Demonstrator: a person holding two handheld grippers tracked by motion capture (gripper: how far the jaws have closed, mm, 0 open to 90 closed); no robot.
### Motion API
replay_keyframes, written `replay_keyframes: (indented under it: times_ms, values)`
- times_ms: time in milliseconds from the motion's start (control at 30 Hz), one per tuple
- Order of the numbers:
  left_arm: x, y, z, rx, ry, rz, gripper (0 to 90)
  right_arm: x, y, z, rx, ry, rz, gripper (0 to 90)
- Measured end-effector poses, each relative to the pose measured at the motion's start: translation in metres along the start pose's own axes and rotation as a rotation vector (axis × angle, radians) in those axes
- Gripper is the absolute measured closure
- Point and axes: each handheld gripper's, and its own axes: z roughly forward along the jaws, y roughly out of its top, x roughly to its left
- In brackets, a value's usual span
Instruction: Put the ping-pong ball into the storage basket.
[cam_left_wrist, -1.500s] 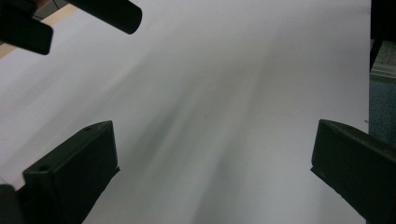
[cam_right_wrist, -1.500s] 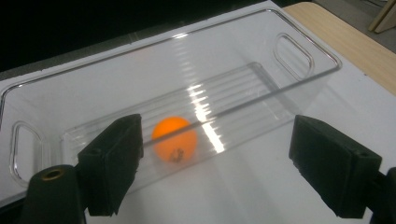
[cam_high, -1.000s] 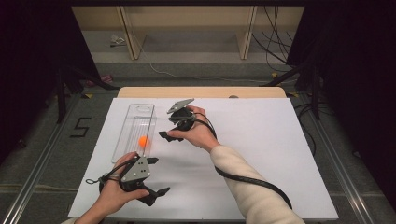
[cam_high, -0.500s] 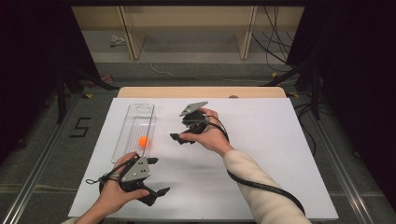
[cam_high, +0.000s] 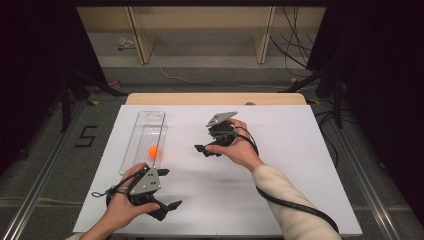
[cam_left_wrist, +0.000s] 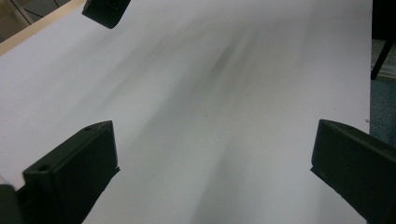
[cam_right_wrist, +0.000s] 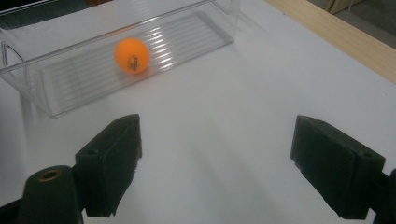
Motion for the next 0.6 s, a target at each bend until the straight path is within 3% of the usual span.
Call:
replay_keyframes:
  times_ms: [600]
  values:
    - [0.0, 0.0, 0.0, 0.0, 0.002, -0.003, 0.0, -0.007, -0.019, -0.018, -0.017, -0.017, 0.031, 17.2]
